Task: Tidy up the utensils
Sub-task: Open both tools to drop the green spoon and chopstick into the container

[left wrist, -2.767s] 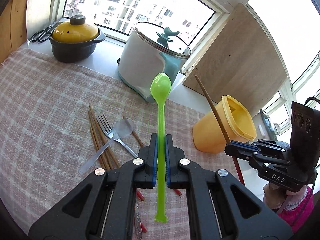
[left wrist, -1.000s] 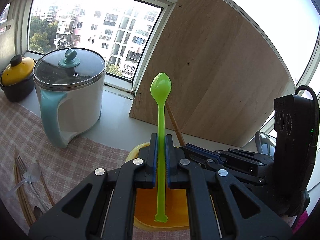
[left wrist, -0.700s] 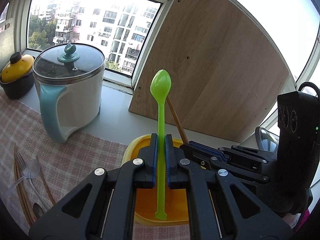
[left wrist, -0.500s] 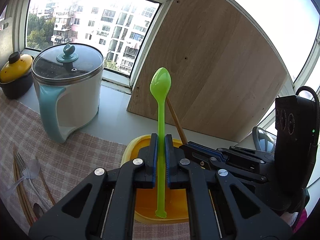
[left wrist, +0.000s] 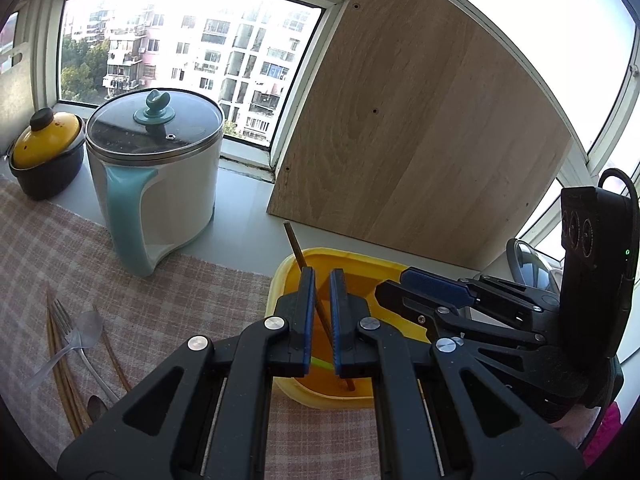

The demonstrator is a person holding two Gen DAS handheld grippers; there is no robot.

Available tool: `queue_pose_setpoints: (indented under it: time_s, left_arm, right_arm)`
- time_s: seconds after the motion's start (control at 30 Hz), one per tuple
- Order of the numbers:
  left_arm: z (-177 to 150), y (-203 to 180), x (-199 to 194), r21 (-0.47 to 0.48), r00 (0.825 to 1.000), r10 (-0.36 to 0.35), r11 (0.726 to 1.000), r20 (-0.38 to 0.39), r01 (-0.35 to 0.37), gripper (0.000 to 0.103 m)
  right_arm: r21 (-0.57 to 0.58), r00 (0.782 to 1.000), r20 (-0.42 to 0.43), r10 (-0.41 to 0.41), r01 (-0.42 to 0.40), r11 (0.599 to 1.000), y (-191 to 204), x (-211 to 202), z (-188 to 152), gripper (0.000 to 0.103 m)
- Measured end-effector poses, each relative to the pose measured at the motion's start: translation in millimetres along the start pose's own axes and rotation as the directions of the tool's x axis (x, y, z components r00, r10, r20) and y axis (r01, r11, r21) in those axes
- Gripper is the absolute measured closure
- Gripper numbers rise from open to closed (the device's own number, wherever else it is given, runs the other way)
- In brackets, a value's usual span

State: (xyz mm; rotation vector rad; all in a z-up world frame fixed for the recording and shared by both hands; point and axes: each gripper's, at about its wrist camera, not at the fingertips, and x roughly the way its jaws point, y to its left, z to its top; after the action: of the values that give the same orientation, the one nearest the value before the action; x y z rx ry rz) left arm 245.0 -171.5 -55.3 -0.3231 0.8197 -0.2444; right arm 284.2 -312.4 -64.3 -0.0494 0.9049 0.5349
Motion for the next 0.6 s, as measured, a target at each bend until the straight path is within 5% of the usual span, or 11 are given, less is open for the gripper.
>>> queue_pose_setpoints:
  time_s: [0.17,0.3,0.43,0.6]
  left_arm:
    - [-4.6,11.4,-15.5,0.008,1.000,0.030,1.000,-0.001,-0.030,0.099]
    - [-9.9,27.4,-33.0,0.000,0.999,0.050,0.999,-0.003,-0.050,0.098]
    - [-17.5,46.3,-54.2,0.022,0.997,0.082,0.996,0.001,-0.082,0.062]
    - [-22.9,84.5,-74.2,0.031,0.992,0.127,0.991,-0.025,-0.126,0.061]
  right_arm:
    - [-0.002,1.000,0.008,0.003,-0.003,1.000,9.2,-8.3,-4.4,0.062]
    - [-0.014,1.000,0.026,0.007,-0.006,1.000,22.8,-18.4,-8.4,0.041]
    - [-0.049,0.999,0.050,0.012,-0.010,0.999,42.9,-30.2,-12.5,0.016]
    - [-0.080,0.997,0.072,-0.005,0.011,0.997,68.2,-39.3,-19.7,0.006]
